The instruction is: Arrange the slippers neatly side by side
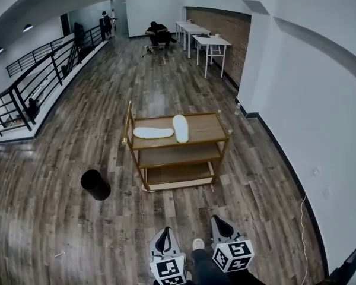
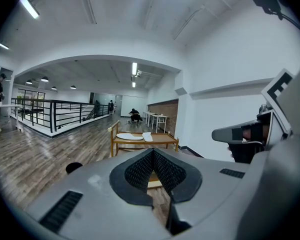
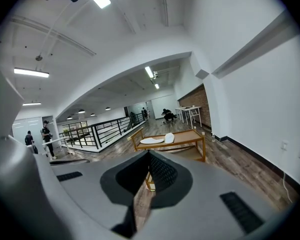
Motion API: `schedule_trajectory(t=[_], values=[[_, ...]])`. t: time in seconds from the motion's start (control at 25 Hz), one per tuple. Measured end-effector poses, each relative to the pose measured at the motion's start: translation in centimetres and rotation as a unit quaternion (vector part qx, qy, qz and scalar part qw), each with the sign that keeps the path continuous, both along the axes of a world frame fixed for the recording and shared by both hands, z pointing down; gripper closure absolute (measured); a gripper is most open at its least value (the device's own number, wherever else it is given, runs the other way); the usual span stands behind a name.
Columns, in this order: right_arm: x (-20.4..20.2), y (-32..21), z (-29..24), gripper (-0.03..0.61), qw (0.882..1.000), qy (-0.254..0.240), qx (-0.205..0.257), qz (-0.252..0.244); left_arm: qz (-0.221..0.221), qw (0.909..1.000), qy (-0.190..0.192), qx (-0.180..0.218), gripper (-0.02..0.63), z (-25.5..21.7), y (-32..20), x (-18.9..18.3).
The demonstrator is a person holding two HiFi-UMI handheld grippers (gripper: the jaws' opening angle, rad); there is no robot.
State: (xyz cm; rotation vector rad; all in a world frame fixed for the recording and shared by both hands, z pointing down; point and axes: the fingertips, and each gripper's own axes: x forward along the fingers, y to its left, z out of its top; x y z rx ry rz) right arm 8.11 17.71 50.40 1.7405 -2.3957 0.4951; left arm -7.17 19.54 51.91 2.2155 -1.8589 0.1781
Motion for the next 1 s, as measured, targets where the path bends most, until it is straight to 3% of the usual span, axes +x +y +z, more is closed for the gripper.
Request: schedule_trajectory(t=[0.64, 1.0], values=[[3.2, -18.9, -1.2, 0.58, 0.999, -0.001, 0.007, -0.035, -0.032, 0.9994, -0.011, 0.009, 0.612, -1.4, -17.9, 2.9], [4.8, -25.3, -1.2, 0.58, 0.999, -0.011, 0.008, -0.051, -0.044, 0.999, -0.011, 0.001, 0.612, -0.6, -23.6, 4.8]])
